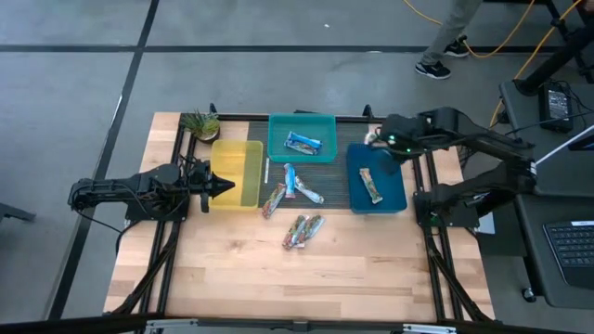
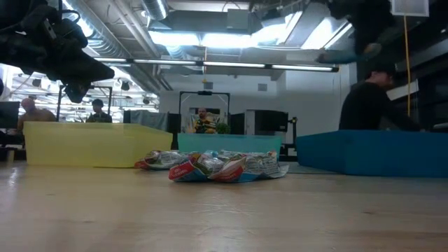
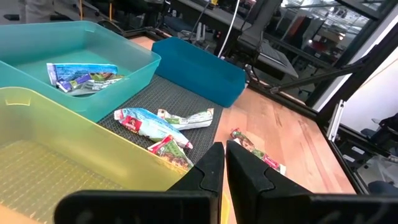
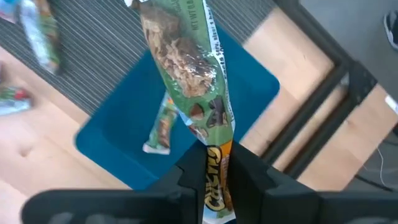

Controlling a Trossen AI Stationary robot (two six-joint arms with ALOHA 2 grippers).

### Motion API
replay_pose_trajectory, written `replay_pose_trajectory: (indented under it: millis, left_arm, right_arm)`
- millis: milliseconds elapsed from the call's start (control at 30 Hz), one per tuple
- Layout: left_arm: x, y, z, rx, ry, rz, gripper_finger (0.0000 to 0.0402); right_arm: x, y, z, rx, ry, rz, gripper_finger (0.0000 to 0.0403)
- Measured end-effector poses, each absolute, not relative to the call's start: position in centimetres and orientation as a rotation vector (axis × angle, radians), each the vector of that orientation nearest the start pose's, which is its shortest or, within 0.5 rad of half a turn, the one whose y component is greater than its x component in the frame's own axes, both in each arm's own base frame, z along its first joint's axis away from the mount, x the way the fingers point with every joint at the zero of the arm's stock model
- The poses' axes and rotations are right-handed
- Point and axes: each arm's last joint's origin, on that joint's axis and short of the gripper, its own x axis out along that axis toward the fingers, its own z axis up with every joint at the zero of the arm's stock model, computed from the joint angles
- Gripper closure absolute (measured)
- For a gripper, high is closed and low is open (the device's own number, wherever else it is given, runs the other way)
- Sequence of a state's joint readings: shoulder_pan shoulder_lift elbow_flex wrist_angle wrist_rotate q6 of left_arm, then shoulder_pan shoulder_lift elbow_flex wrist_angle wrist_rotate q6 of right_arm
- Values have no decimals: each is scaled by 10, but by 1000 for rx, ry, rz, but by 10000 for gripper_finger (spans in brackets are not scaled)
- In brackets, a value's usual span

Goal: Pick and place Granola Bars by type
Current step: Put the bottom yellow granola bar into the blue bin

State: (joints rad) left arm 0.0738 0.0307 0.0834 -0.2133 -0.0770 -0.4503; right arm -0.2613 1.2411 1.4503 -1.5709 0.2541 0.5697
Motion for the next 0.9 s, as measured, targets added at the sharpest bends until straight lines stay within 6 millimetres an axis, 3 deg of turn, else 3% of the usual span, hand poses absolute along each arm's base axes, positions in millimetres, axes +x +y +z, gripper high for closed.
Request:
replay_pose_trajectory:
  millis: [167,433,600,900]
  left_arm:
    - [93,9,169,-448,122,191,388]
    - [93,9,169,-447,122,194,388]
    - [93,9,169,-447,121,197,388]
    - [92,11,169,-452,99,265,388]
  right_arm:
    - [157,-57,342,488,1271,-852,343]
    - [172,-71,273,550,1247,-731,343]
    - [173,-80,235,596,1252,-751,343]
    - [158,-94,204,595,1344,-773,343]
